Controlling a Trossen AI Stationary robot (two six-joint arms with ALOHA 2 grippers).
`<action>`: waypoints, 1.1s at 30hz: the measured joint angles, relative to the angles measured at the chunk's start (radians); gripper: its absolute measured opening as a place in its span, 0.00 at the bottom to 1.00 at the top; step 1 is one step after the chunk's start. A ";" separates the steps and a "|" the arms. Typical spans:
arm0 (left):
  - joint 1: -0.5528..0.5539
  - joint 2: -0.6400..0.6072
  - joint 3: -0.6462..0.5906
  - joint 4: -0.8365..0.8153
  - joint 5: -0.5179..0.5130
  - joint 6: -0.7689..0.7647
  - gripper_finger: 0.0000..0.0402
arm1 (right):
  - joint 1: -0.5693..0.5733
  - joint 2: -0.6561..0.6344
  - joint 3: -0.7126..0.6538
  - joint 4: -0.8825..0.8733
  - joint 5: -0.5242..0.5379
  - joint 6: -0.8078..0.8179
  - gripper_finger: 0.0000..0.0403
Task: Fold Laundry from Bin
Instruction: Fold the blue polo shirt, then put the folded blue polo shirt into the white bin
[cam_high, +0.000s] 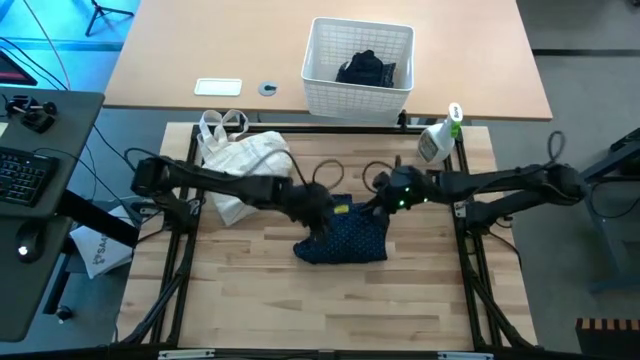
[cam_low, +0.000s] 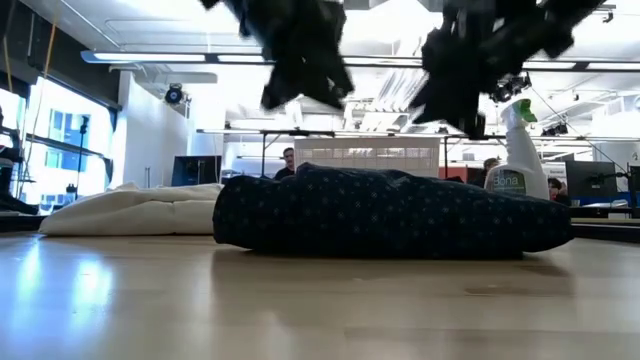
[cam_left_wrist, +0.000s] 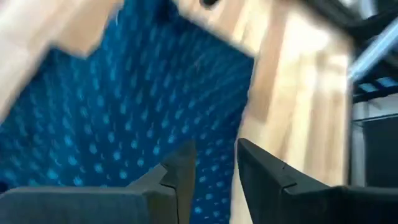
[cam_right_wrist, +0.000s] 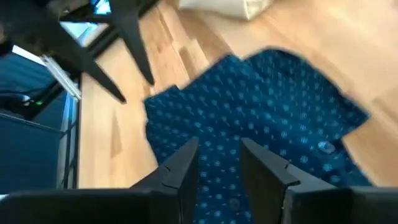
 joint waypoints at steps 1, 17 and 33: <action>-0.008 0.019 -0.021 0.025 -0.011 -0.018 0.25 | 0.003 0.024 -0.024 0.038 0.002 0.012 0.26; 0.012 0.078 -0.049 -0.135 -0.156 -0.039 0.14 | 0.088 0.136 -0.146 0.260 0.133 0.114 0.06; -0.154 -0.207 -0.045 -0.313 -0.202 -0.205 0.12 | -0.162 0.201 0.019 0.219 -0.150 -0.247 0.40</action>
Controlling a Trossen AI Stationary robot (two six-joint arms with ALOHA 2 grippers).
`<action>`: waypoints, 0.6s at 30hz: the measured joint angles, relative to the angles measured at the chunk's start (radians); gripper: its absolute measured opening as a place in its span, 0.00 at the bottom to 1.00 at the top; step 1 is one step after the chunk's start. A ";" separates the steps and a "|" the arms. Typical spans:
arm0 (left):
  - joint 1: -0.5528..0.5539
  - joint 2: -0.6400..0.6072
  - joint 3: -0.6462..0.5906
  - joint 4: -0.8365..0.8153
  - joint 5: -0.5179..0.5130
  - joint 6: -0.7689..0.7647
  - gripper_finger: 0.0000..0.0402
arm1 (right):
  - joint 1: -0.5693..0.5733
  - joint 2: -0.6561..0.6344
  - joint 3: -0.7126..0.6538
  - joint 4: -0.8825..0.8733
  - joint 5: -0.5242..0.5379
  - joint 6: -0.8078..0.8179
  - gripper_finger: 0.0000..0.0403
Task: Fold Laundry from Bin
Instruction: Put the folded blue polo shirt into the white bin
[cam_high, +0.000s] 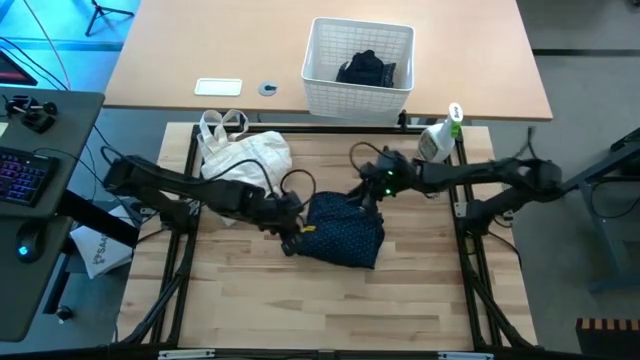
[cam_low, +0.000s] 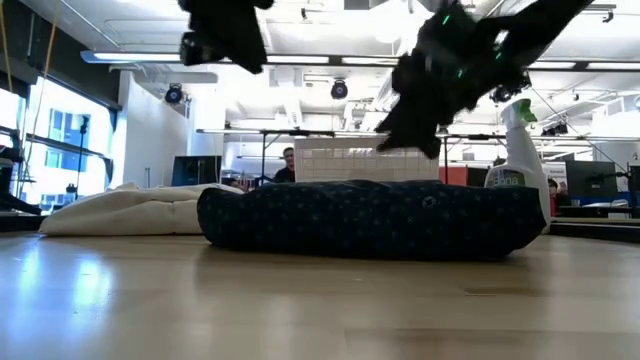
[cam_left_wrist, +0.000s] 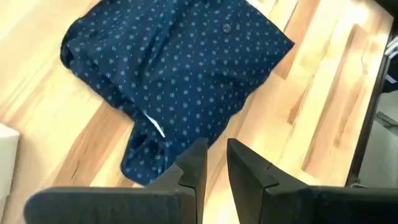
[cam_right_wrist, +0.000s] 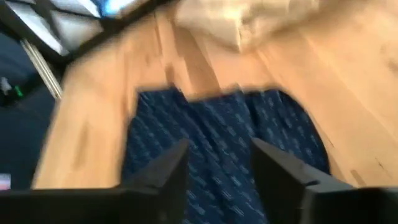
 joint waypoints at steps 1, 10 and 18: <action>-0.005 -0.012 0.000 -0.017 -0.002 -0.005 0.12 | -0.018 0.035 0.009 -0.008 -0.032 -0.025 0.45; 0.059 -0.172 -0.001 -0.182 -0.014 0.099 0.12 | -0.066 0.348 0.125 0.004 -0.200 -0.282 0.80; 0.168 -0.306 0.000 -0.189 -0.083 0.301 0.12 | -0.033 0.529 0.254 -0.117 -0.165 -0.453 0.68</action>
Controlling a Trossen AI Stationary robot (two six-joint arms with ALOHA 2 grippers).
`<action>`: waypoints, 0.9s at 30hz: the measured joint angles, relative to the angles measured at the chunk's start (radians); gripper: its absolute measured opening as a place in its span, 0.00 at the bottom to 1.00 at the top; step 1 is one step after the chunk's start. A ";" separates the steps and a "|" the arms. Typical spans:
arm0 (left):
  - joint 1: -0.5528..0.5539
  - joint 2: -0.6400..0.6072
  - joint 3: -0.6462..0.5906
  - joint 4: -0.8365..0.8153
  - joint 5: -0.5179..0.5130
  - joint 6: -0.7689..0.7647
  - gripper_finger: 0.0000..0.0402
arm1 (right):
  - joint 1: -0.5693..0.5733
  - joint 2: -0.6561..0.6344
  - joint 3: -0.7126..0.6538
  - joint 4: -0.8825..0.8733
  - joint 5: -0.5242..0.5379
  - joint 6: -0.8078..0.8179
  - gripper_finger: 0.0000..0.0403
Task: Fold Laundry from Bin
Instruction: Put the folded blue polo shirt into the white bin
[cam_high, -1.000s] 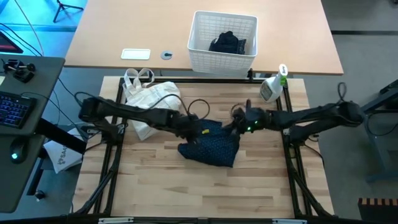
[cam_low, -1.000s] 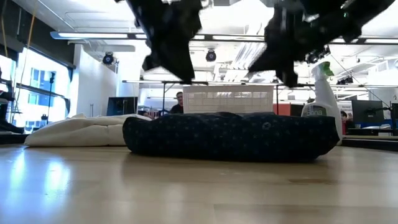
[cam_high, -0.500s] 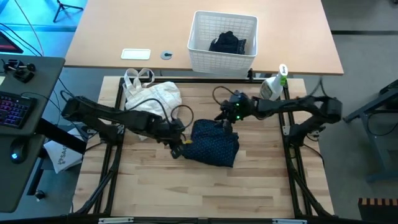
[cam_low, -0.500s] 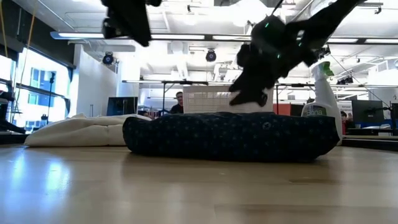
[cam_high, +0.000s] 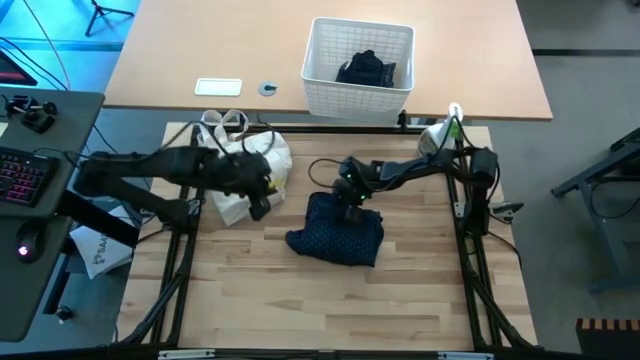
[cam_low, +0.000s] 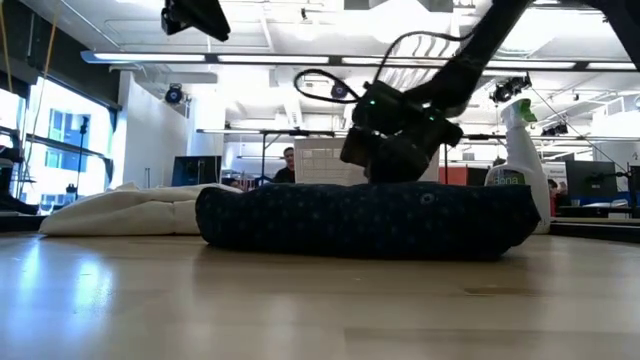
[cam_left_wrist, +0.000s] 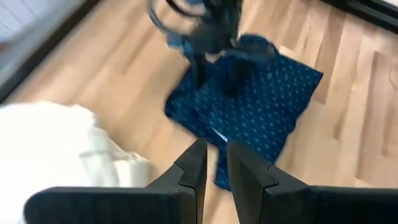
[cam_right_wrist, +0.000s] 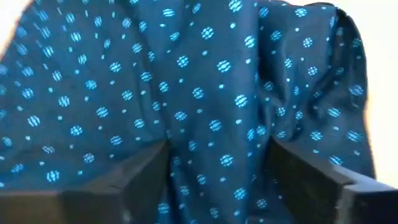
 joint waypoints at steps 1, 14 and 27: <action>0.014 -0.011 0.000 0.003 -0.001 0.026 0.12 | 0.010 0.011 0.015 -0.025 0.024 -0.012 0.63; 0.187 -0.184 0.000 0.000 -0.003 0.250 0.12 | 0.005 -0.006 0.156 -0.165 -0.157 0.412 0.07; 0.203 -0.308 0.000 0.016 -0.028 0.210 0.12 | -0.208 -0.220 0.532 -0.154 -0.292 0.566 0.01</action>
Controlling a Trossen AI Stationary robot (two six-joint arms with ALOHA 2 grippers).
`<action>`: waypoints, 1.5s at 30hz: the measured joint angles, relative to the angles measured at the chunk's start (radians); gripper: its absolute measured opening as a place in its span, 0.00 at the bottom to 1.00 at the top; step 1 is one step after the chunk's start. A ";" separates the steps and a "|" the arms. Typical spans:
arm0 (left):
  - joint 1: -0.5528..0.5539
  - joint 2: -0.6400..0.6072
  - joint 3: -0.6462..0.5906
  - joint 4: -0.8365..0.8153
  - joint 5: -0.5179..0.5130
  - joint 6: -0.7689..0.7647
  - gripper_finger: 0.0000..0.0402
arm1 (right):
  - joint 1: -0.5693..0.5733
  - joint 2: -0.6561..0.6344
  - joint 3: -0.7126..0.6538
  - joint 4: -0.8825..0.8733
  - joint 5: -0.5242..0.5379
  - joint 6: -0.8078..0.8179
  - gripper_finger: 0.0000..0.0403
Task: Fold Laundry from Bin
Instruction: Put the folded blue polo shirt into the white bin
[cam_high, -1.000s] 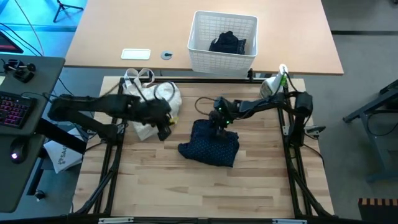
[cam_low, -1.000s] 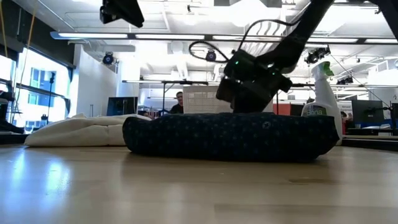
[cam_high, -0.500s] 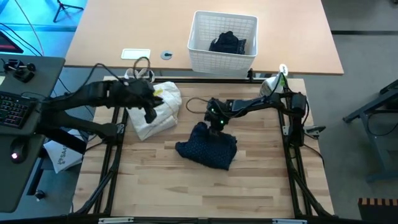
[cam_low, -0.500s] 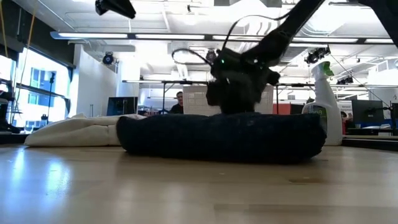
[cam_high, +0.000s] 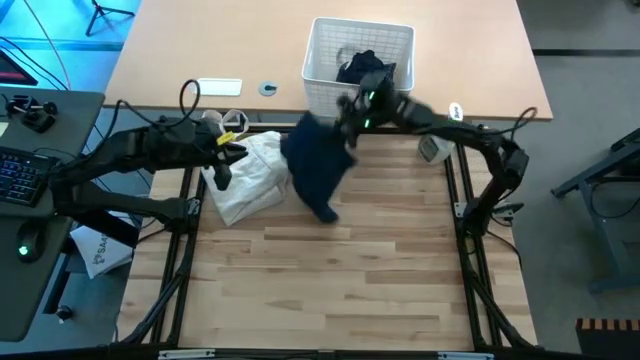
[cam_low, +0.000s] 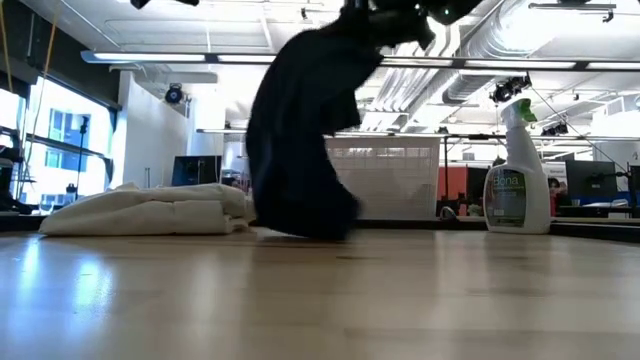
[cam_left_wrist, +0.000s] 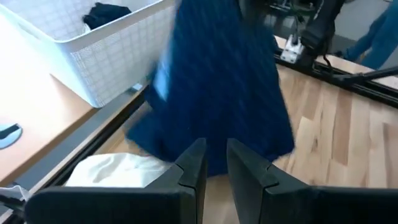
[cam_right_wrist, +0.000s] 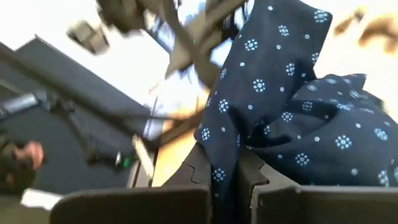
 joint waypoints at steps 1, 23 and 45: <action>0.000 -0.001 0.000 0.001 -0.010 -0.003 0.12 | -0.025 0.000 0.038 -0.002 -0.010 0.000 0.01; 0.032 0.023 0.000 0.410 -0.220 0.155 0.12 | -0.652 0.258 0.847 0.121 0.212 0.209 0.00; 0.169 0.094 0.000 0.410 -0.220 0.058 0.12 | -0.712 0.650 0.846 0.334 -0.179 0.530 0.01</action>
